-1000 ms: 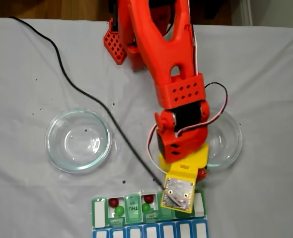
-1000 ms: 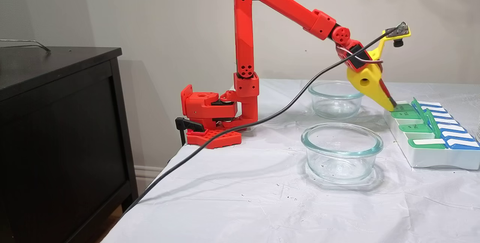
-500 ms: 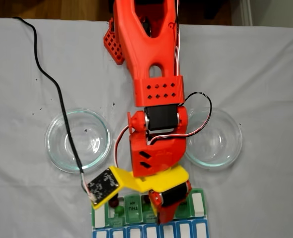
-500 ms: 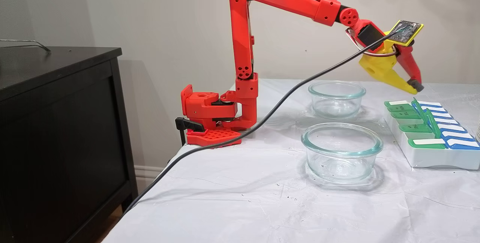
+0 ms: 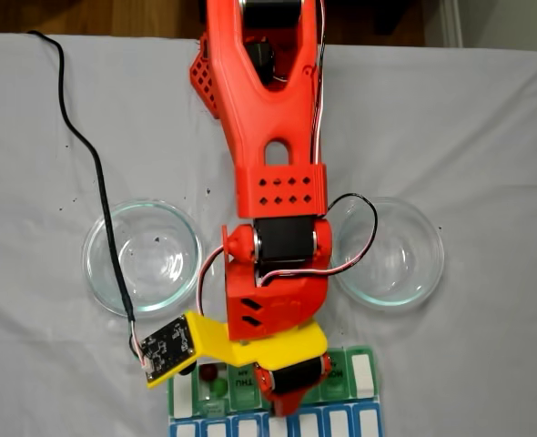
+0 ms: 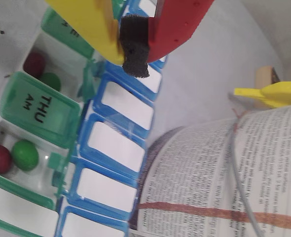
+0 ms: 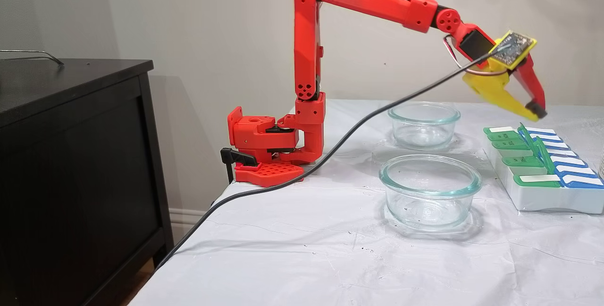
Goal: Sort medicines into box.
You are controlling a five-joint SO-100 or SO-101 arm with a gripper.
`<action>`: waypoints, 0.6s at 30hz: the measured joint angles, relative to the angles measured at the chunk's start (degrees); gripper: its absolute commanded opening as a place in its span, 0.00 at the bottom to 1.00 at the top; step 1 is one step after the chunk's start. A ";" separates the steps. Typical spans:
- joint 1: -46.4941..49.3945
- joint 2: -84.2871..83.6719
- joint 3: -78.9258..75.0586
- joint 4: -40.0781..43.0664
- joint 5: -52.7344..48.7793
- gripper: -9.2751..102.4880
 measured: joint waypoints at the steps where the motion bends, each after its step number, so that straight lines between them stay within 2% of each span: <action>1: 0.00 0.00 0.00 0.09 0.00 0.08; 11: 0.00 0.18 1.76 1.76 0.26 0.08; 18: 0.00 2.64 4.13 5.19 4.57 0.08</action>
